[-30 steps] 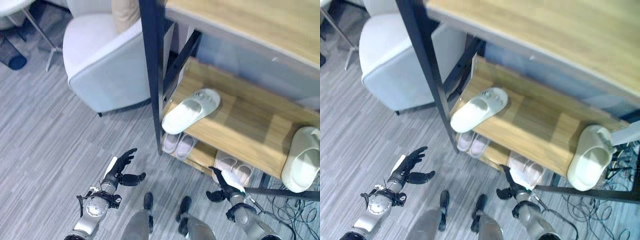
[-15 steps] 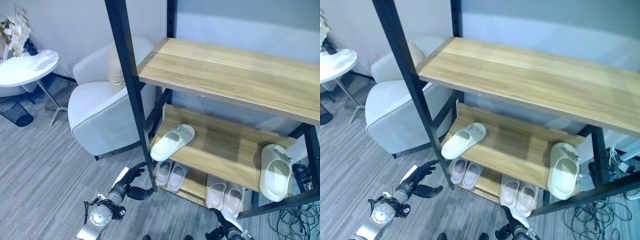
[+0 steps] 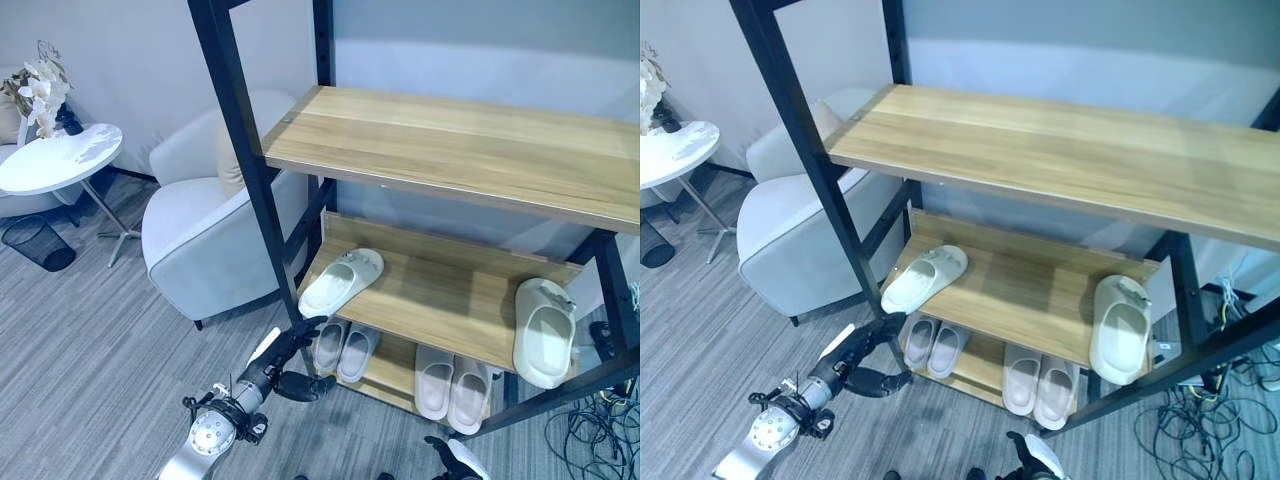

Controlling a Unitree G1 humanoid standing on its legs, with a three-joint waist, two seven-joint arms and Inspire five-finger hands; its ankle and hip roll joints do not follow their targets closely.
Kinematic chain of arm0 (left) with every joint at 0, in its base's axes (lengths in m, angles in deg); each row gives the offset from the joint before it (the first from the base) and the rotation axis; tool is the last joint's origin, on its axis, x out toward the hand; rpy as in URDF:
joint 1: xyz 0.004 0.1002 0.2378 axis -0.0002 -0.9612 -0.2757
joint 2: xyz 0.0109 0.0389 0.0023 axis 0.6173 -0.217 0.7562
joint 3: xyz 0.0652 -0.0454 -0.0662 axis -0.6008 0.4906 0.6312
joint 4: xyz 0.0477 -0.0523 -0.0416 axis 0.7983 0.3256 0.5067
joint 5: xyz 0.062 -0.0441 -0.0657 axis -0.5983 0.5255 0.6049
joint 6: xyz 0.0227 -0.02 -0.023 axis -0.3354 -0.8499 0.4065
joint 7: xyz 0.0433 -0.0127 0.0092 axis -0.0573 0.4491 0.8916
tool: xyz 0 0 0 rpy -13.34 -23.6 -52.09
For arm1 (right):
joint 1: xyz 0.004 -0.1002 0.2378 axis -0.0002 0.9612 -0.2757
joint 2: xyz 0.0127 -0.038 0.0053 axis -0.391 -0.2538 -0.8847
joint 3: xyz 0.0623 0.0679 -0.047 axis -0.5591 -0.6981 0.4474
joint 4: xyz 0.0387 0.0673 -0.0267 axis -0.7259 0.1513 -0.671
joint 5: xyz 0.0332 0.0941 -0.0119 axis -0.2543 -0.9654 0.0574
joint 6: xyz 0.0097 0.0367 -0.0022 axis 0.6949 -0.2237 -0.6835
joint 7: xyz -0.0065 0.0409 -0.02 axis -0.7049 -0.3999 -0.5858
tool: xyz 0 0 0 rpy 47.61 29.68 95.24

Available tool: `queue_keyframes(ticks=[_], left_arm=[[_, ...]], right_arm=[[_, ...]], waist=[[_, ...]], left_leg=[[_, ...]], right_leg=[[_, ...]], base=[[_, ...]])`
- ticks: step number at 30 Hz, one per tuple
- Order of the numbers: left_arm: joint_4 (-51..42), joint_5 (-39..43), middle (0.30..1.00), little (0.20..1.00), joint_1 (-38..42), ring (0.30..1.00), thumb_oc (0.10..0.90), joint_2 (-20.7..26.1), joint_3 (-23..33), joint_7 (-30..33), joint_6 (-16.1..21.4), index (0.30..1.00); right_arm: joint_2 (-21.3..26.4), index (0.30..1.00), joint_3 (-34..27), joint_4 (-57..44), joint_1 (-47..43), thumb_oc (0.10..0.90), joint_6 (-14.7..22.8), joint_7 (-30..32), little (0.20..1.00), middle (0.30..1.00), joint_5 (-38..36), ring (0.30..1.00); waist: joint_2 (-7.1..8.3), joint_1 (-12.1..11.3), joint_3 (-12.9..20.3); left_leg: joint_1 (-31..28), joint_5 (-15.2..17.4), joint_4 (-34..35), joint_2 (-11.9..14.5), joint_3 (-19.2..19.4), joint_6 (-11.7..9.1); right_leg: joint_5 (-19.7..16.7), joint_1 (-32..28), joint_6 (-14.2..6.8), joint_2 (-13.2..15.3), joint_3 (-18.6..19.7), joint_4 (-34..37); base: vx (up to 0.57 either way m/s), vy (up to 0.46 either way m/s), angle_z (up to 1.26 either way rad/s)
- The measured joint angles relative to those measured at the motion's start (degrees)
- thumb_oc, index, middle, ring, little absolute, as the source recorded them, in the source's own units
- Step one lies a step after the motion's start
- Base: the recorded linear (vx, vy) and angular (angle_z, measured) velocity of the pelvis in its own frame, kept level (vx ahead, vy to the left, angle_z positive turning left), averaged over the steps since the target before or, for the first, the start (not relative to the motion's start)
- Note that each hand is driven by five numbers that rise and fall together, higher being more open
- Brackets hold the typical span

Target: Arrange the slippers neatly on the shoe rack.

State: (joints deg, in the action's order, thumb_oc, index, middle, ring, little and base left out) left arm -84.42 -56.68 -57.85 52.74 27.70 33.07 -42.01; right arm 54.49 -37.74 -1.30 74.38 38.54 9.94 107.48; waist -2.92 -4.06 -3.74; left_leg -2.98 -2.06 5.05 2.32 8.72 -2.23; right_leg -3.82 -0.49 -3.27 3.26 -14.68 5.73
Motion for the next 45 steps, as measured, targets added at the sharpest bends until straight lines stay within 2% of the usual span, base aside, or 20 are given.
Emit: queue_keyframes(ticks=[7,13,20,27,32,35,39,45], left_arm=[[-7.7,2.4,0.9,0.9,2.3,0.9,0.8,1.1,1.0,1.1,0.2,0.9],[-8.7,1.7,0.9,0.9,9.7,0.9,0.8,0.9,2.4,6.1,0.7,0.9],[-7.2,-7.6,0.9,0.9,14.4,0.9,0.8,0.7,1.9,12.1,0.9,0.9],[1.5,-14.1,0.9,0.9,20.2,0.9,0.8,0.0,1.0,16.5,0.9,0.9],[7.7,-21.7,0.9,0.9,27.2,0.9,0.8,1.3,-0.8,19.3,0.7,0.9],[8.5,-23.4,0.9,0.9,27.9,0.9,0.8,1.3,-1.1,19.9,0.7,0.9],[17.5,-29.6,0.9,0.9,35.4,0.9,0.8,2.6,-5.3,20.5,0.4,0.9],[20.8,-38.1,0.9,0.9,42.1,0.9,0.8,4.8,-10.7,21.8,0.1,0.9]], right_arm=[[-0.1,0.9,0.2,0.0,-0.2,0.8,-0.2,0.2,0.9,0.9,0.0,0.9],[-0.4,0.9,0.6,0.0,-0.7,0.8,-0.4,0.4,0.9,0.9,0.0,0.9],[-0.4,0.9,0.5,0.0,-1.5,0.8,-0.4,1.3,0.9,0.9,-0.3,0.9],[-0.1,0.9,0.4,0.0,-2.6,0.8,-0.3,1.7,0.9,0.9,-0.9,0.9],[1.0,0.9,0.7,0.0,-3.5,0.8,-0.1,2.0,0.9,0.9,-0.9,0.9],[1.1,0.9,0.9,0.1,-3.5,0.8,0.0,2.2,0.9,0.9,-1.0,0.9],[1.4,0.9,1.7,2.2,-5.3,0.8,0.5,2.7,0.9,0.9,-1.2,0.9],[1.9,0.9,2.2,2.3,-5.4,0.8,0.6,2.7,0.9,0.9,-2.3,0.9]], waist=[[0.05,0.0,-0.2],[0.17,0.1,-0.3],[-0.42,1.9,-1.5],[-1.24,3.7,-1.8],[-2.33,3.5,-2.0],[-2.41,4.1,-1.9],[-2.5,5.0,-1.8],[-2.56,5.4,-1.6]], left_leg=[[0.0,0.0,0.0,0.0,0.0,0.0],[0.0,0.0,0.0,0.0,0.1,0.0],[0.4,0.0,0.0,-0.1,0.4,0.0],[2.5,0.0,0.0,-0.1,2.0,0.0],[4.5,0.0,0.0,-0.2,3.4,0.0],[4.7,0.0,0.0,-0.2,3.5,0.0],[6.4,-0.1,0.0,-0.2,3.8,0.1],[7.6,-0.1,0.0,-0.3,4.2,0.1]], right_leg=[[0.0,0.0,0.0,0.0,-0.1,0.0],[0.0,0.0,-0.1,0.0,-0.1,0.0],[0.0,0.8,-0.1,0.0,0.7,0.0],[-1.2,3.7,0.2,0.1,1.9,-0.4],[-1.9,6.3,0.5,0.1,2.9,-0.4],[-1.9,6.5,0.5,0.0,3.3,-0.4],[-2.3,8.5,0.6,0.0,3.7,-0.4],[-2.5,9.9,0.6,0.0,3.9,-0.4]], base=[[0.0,0.0,0.0],[0.0,-0.006,0.0],[-0.01,0.001,-0.02],[-0.04,0.017,-0.13],[-0.03,0.016,-0.12],[-0.02,0.007,-0.06],[-0.02,0.003,-0.04],[-0.01,0.003,-0.04]])
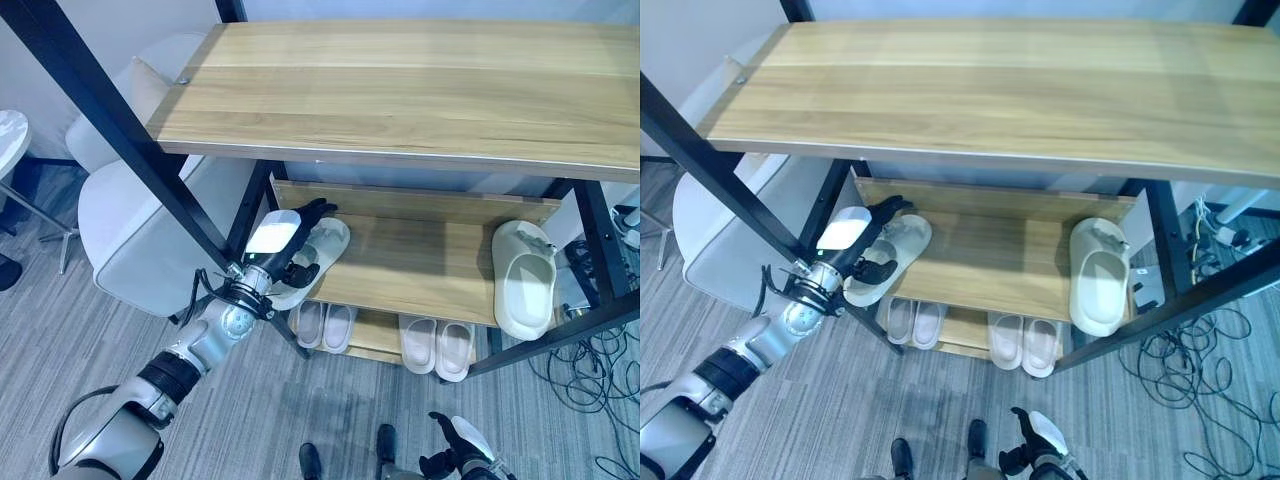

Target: Arrange the slippers neatly on the shoe rack.

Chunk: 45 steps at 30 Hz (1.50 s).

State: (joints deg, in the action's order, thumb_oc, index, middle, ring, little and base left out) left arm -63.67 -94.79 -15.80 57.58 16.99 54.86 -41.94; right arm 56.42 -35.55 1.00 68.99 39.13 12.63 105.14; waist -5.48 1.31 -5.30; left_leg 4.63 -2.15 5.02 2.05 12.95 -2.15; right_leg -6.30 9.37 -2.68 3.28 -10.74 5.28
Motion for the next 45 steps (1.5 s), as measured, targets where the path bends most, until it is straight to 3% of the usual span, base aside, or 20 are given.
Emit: queue_keyframes(ticks=[4,7,12,31,45], left_arm=[[3.3,-5.4,0.9,0.9,5.3,0.9,0.8,1.6,-5.1,0.5,0.0,0.9],[4.1,-7.3,0.9,0.9,5.7,0.9,0.8,2.0,-5.9,0.5,0.0,0.9],[7.2,-8.7,0.9,0.9,7.9,0.9,0.8,2.0,-7.9,0.6,0.0,0.9],[7.6,-8.8,0.9,0.9,7.9,0.9,0.8,5.8,-7.8,0.6,-0.1,0.9],[12.7,-9.3,0.9,0.9,8.1,0.9,0.8,4.9,-7.8,1.0,-1.3,0.9]], right_arm=[[0.0,0.9,0.6,0.0,-0.4,0.8,0.8,0.0,0.9,0.9,-0.3,0.9],[-0.1,0.9,0.7,0.3,-0.4,0.8,1.0,-0.1,0.9,0.9,-0.3,0.9],[-0.1,0.9,1.1,1.8,-0.8,0.8,1.3,-0.1,0.9,0.9,-0.5,0.9],[-0.1,0.9,1.8,2.0,-1.3,0.8,1.3,-0.1,0.9,0.9,-1.1,0.9],[-0.1,0.9,1.7,2.0,-1.4,0.8,1.3,-0.1,0.9,0.9,-1.1,0.9]], waist=[[-0.01,0.3,0.3],[0.05,0.8,2.1],[0.33,0.9,2.3],[0.43,0.9,2.4],[0.79,1.6,2.2]], left_leg=[[0.4,0.0,0.0,0.0,0.3,0.0],[1.5,0.0,0.0,0.0,0.7,0.0],[1.7,0.0,-0.3,0.0,0.7,0.0],[2.7,0.0,-0.7,0.0,0.8,0.1],[2.8,0.0,-0.7,0.0,0.9,0.1]], right_leg=[[0.0,0.5,0.0,0.0,0.1,0.0],[0.0,1.6,0.0,0.0,0.2,0.0],[-0.2,1.8,0.1,0.0,0.2,0.0],[-0.7,2.7,0.1,0.0,0.4,0.0],[-0.7,3.0,0.1,0.0,0.5,0.0]], base=[[0.0,0.0,-0.02],[0.0,0.0,0.0],[0.0,0.0,0.0],[0.0,0.0,-0.01],[0.0,0.0,0.0]])
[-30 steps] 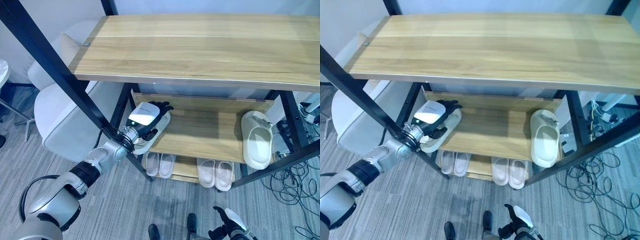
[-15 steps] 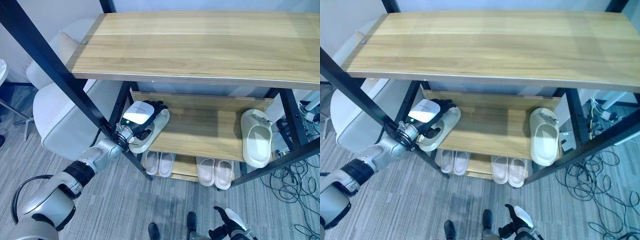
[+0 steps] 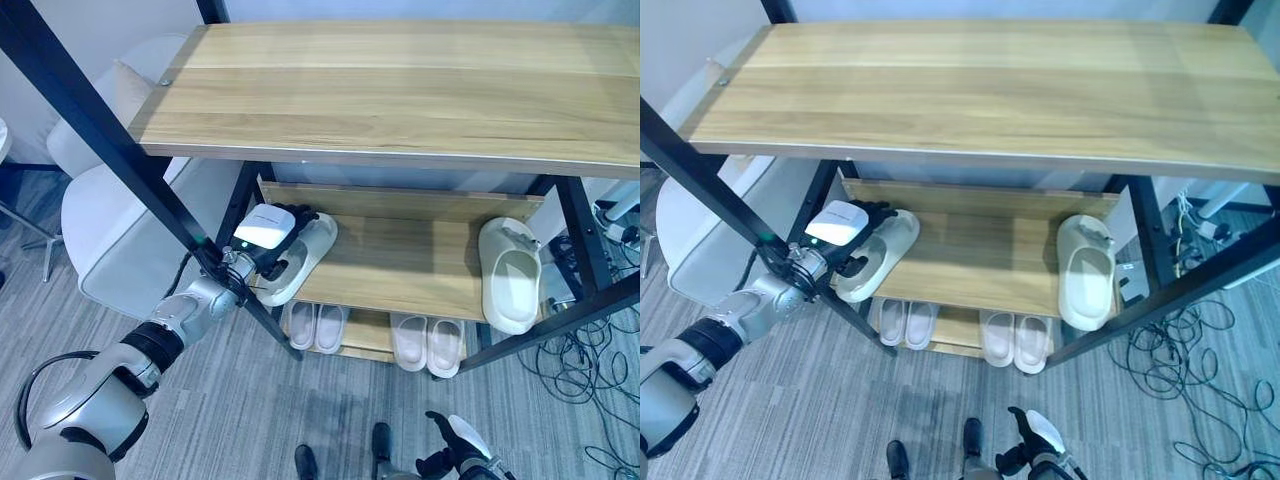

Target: Arrange the slippers neatly on the shoe rack.

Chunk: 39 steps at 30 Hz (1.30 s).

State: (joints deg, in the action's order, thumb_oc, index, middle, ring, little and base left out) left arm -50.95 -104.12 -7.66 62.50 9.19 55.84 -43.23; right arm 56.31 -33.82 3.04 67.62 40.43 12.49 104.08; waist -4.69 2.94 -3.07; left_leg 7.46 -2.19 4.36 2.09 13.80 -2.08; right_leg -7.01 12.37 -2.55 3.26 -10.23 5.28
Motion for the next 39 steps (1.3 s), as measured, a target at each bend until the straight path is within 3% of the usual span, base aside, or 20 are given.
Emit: queue_keyframes(ticks=[4,5,6,7,26,35,39], left_arm=[[1.9,0.1,0.9,0.9,1.0,0.9,0.8,-0.9,0.0,0.2,-0.1,0.9],[2.5,0.1,0.578,0.578,1.4,0.578,0.585,-1.0,-0.1,0.3,-0.1,0.578],[2.7,0.1,0.578,0.578,1.5,0.578,0.585,-1.0,-0.1,0.3,-0.1,0.578],[3.0,0.1,0.3,0.3,1.6,0.3,0.4,-1.1,-0.1,0.4,-0.1,0.3],[3.4,5.5,0.3,0.3,2.8,0.3,0.4,-2.7,0.0,2.9,-1.5,0.3],[2.6,11.5,0.3,0.3,2.1,0.3,0.4,-8.8,1.6,1.8,-2.5,0.3],[-1.3,15.3,0.3,0.3,1.2,0.3,0.4,-12.0,2.7,1.9,-2.4,0.3]], right_arm=[[0.0,0.9,0.0,0.0,0.0,0.8,0.0,0.0,0.9,0.9,0.0,0.9],[0.0,0.9,0.0,0.0,0.0,0.8,0.0,0.0,0.9,0.9,-0.1,0.9],[-0.1,0.9,0.0,0.0,0.0,0.8,0.0,0.0,0.9,0.9,-0.2,0.9],[-0.1,0.9,0.0,0.0,0.0,0.8,0.0,0.0,0.9,0.9,-0.4,0.9],[-0.2,0.9,0.0,-0.1,0.2,0.8,-0.6,0.0,0.9,0.9,-1.2,0.9],[-0.3,0.9,-0.2,-0.1,0.3,0.8,-1.5,-0.1,0.9,0.9,-1.3,0.9],[0.0,0.9,-1.2,-0.3,0.2,0.8,-1.6,0.0,0.9,0.9,-1.3,0.9]], waist=[[0.26,0.1,0.0],[0.36,0.1,0.0],[0.42,0.1,0.0],[0.53,0.1,0.0],[0.59,0.8,0.0],[0.27,0.5,-0.1],[-1.12,0.6,-0.9]], left_leg=[[0.1,0.0,0.0,0.0,0.1,0.0],[0.1,0.0,0.0,0.0,0.3,0.0],[0.1,0.0,0.0,0.0,0.4,0.0],[0.0,0.0,0.0,0.0,0.8,0.0],[-0.6,-0.1,0.0,0.0,1.6,0.1],[-1.8,-0.1,0.0,0.0,1.6,0.1],[-2.2,-0.1,0.0,-0.1,2.0,0.1]], right_leg=[[0.0,0.2,-0.1,0.0,0.2,0.0],[-0.1,0.2,-0.1,0.0,0.3,0.0],[-0.1,0.3,-0.1,0.0,0.4,0.0],[-0.1,0.4,-0.1,0.0,0.7,0.0],[-0.5,0.1,0.2,-0.1,1.3,0.0],[-0.5,-1.1,0.2,0.0,1.3,0.0],[-0.5,-1.4,0.1,0.0,1.5,0.0]], base=[[0.0,-0.002,-0.01],[0.0,-0.003,-0.06],[0.01,0.0,-0.09],[0.0,-0.001,-0.09],[0.0,-0.001,-0.01],[0.0,-0.003,0.0],[0.0,0.007,-0.04]])
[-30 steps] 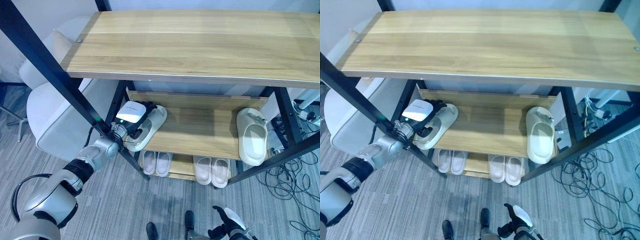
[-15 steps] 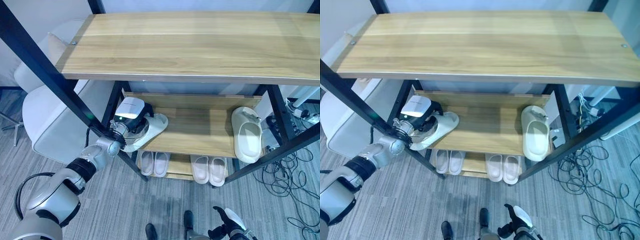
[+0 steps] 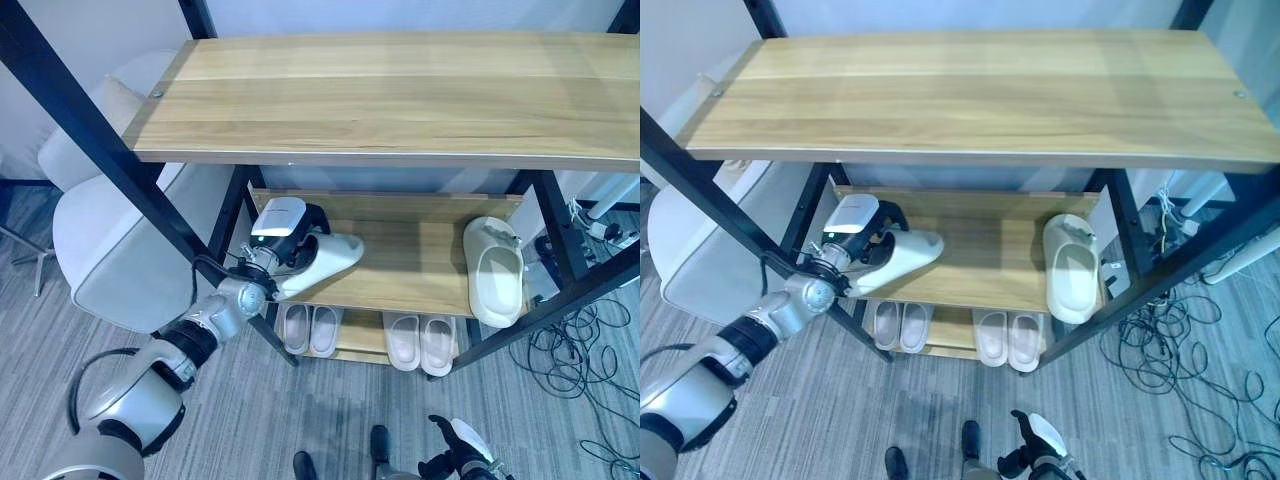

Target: Arrange the slippers neatly on the shoe rack.

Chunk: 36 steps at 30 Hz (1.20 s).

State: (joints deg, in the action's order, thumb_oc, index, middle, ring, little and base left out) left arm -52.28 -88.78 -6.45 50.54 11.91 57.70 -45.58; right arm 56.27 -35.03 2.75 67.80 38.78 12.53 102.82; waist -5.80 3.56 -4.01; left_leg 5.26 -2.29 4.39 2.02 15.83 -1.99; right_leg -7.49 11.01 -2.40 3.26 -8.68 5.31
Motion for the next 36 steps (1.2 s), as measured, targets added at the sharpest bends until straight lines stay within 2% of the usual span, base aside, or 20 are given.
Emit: queue_keyframes(ticks=[5,9,12,16,18,22,28,29,30,31,36], left_arm=[[-2.7,2.9,0.3,0.3,0.1,0.3,0.4,-1.2,1.1,0.1,0.2,0.3],[-2.5,3.3,0.3,0.3,0.2,0.3,0.4,-1.2,1.3,0.2,0.2,0.3],[-1.2,4.1,0.3,0.3,1.2,0.3,0.4,-1.0,1.4,0.4,0.1,0.3],[1.3,4.5,0.3,0.3,2.3,0.3,0.4,-1.1,1.3,0.5,0.1,0.3],[3.7,4.9,0.3,0.3,3.9,0.3,0.4,-1.2,1.2,0.5,0.1,0.3],[5.4,5.5,0.3,0.3,6.3,0.3,0.4,-1.3,1.2,0.5,-0.1,0.3],[7.4,5.6,0.3,0.3,10.2,0.3,0.4,-2.1,0.3,0.7,-0.1,0.3],[7.8,5.6,0.326,0.326,10.9,0.326,0.417,-2.1,-0.3,0.7,-0.1,0.326],[7.9,5.6,0.813,0.813,11.4,0.813,0.742,-2.1,-0.5,0.7,-0.1,0.813],[7.9,5.6,0.9,0.9,11.5,0.9,0.8,-2.1,-0.5,0.7,-0.1,0.9],[7.9,5.6,0.9,0.9,11.7,0.9,0.8,-2.5,-0.5,1.7,-0.1,0.9]], right_arm=[[0.4,0.9,-0.4,-0.4,-0.6,0.8,0.0,0.0,0.9,0.9,0.0,0.9],[0.7,0.9,-0.6,-0.5,-0.8,0.8,0.0,0.0,0.9,0.9,0.0,0.9],[2.4,0.9,-1.7,-0.8,-0.8,0.8,-0.1,0.0,0.9,0.9,0.0,0.9],[2.9,0.9,-1.7,-0.9,-0.4,0.8,-0.1,0.0,0.9,0.9,0.0,0.9],[3.5,0.9,-1.7,-0.9,-0.2,0.8,-0.1,0.0,0.9,0.9,0.0,0.9],[4.1,0.9,-1.7,-0.9,0.6,0.8,-0.1,0.0,0.9,0.9,0.0,0.9],[4.2,0.9,-1.7,-1.0,0.8,0.8,-0.1,-0.1,0.9,0.9,-0.3,0.9],[4.2,0.9,-1.6,-1.0,0.8,0.8,-0.1,-0.1,0.9,0.9,-0.3,0.9],[4.2,0.9,-1.7,-1.0,0.8,0.8,-0.1,-0.1,0.9,0.9,-0.3,0.9],[4.2,0.9,-1.6,-1.1,0.8,0.8,-0.1,-0.1,0.9,0.9,-0.3,0.9],[4.4,0.9,-1.2,-1.6,0.8,0.8,-0.1,0.0,0.9,0.9,-0.4,0.9]], waist=[[-2.49,0.8,-0.9],[-3.46,1.7,-1.3],[-5.57,1.9,-2.5],[-6.1,2.3,-2.8],[-6.82,3.5,-3.3],[-7.52,3.8,-4.1],[-7.6,3.8,-4.2],[-7.6,3.8,-4.2],[-7.61,3.8,-4.2],[-7.61,3.8,-4.2],[-7.61,3.9,-4.2]], left_leg=[[-0.7,0.0,0.1,0.0,2.6,0.0],[-1.4,0.0,0.3,0.2,3.8,0.0],[-2.1,0.0,0.7,-0.1,6.0,0.0],[-2.2,0.0,0.7,0.1,7.2,0.0],[-2.2,0.0,0.7,0.1,7.2,0.0],[-2.2,0.0,0.7,0.1,7.2,0.0],[-2.0,0.0,0.7,0.0,7.2,-0.1],[-1.9,0.0,0.7,0.0,7.2,-0.1],[-1.9,0.0,0.7,0.0,7.2,-0.1],[-1.9,0.0,0.7,0.0,7.2,-0.1],[-1.9,0.0,0.7,-0.1,7.2,-0.1]], right_leg=[[-0.4,0.4,-0.3,-0.3,2.3,0.0],[-0.3,0.8,-0.8,-0.7,3.7,0.0],[-0.2,1.4,-1.2,-0.5,4.3,0.0],[-0.8,2.1,-0.9,-1.0,6.0,0.0],[-0.7,2.2,-0.9,-1.0,6.0,0.0],[-0.7,2.3,-0.9,-1.0,6.1,0.0],[-0.7,2.5,-1.0,-0.9,6.2,0.0],[-0.7,2.6,-1.0,-0.8,6.2,0.0],[-0.7,2.6,-1.0,-0.8,6.2,0.0],[-0.7,2.6,-1.0,-0.9,6.3,0.0],[-0.7,2.8,-0.9,-0.9,6.7,0.0]], base=[[0.0,0.028,-0.25],[0.02,0.043,-0.21],[0.01,0.037,-0.39],[0.01,0.021,-0.27],[0.01,0.01,-0.05],[0.0,0.001,-0.02],[0.0,0.0,0.0],[0.0,0.0,0.0],[0.0,0.0,0.0],[0.01,-0.002,-0.04],[0.0,-0.01,-0.04]])
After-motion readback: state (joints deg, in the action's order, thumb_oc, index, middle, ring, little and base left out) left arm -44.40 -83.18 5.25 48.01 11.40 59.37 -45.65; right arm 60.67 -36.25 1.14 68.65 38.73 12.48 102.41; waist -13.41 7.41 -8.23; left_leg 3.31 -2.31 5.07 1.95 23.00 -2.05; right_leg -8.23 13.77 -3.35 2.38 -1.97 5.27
